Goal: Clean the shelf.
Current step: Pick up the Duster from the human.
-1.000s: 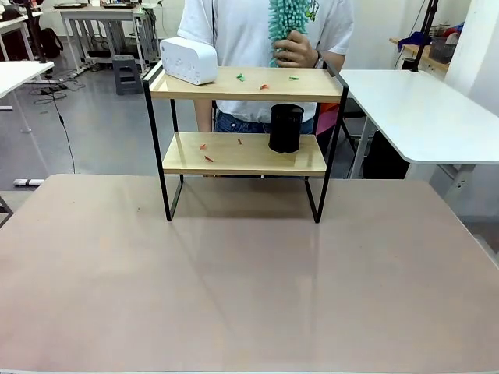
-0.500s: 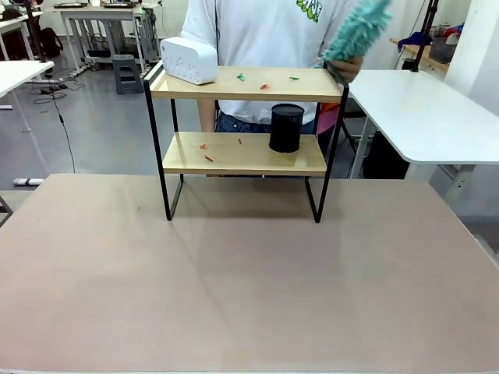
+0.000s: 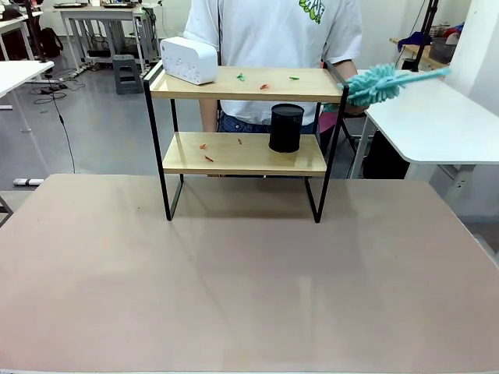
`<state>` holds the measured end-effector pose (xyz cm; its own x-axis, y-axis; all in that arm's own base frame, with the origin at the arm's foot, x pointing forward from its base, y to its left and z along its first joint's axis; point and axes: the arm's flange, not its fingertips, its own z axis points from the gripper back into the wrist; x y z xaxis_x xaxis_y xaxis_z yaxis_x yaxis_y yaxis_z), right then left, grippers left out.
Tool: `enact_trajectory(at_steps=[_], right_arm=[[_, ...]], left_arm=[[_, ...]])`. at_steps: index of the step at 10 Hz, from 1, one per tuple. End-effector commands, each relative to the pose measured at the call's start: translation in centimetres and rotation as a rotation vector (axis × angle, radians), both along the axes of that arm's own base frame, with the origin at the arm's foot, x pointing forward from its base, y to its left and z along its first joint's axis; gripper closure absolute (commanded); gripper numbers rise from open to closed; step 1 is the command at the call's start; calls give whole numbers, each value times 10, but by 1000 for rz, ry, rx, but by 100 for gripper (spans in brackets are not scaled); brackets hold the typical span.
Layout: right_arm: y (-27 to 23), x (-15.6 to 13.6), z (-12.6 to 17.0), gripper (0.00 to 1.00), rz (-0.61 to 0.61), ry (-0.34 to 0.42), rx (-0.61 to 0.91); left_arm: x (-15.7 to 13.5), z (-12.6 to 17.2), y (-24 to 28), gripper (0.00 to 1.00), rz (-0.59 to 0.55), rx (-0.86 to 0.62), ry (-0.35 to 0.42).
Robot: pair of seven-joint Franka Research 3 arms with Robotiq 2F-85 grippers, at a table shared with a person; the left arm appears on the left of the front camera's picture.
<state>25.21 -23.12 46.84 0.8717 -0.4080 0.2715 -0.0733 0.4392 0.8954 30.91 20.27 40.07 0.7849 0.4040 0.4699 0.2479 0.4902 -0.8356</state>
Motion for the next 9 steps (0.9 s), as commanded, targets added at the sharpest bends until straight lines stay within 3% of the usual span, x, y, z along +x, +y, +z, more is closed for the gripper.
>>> enact_trajectory(at_steps=[1, 4, 5, 6, 9], right_arm=[[0, 0, 0, 0, -1, -1, 1], [-2, 65, 106, 0, -15, 141, 72], [4, 96, 125, 0, -22, 193, 119], [23, 134, 128, 0, -11, 263, 141], [76, 225, 98, 0, 18, 385, 181]], left_arm=[[1, -2, -1, 0, 0, -10, -38], [1, -2, -1, 0, 0, -10, -38], [1, -2, -1, 0, 0, -10, -38], [1, -2, -1, 0, 0, -10, -38], [1, -2, -1, 0, 0, -10, -38]])
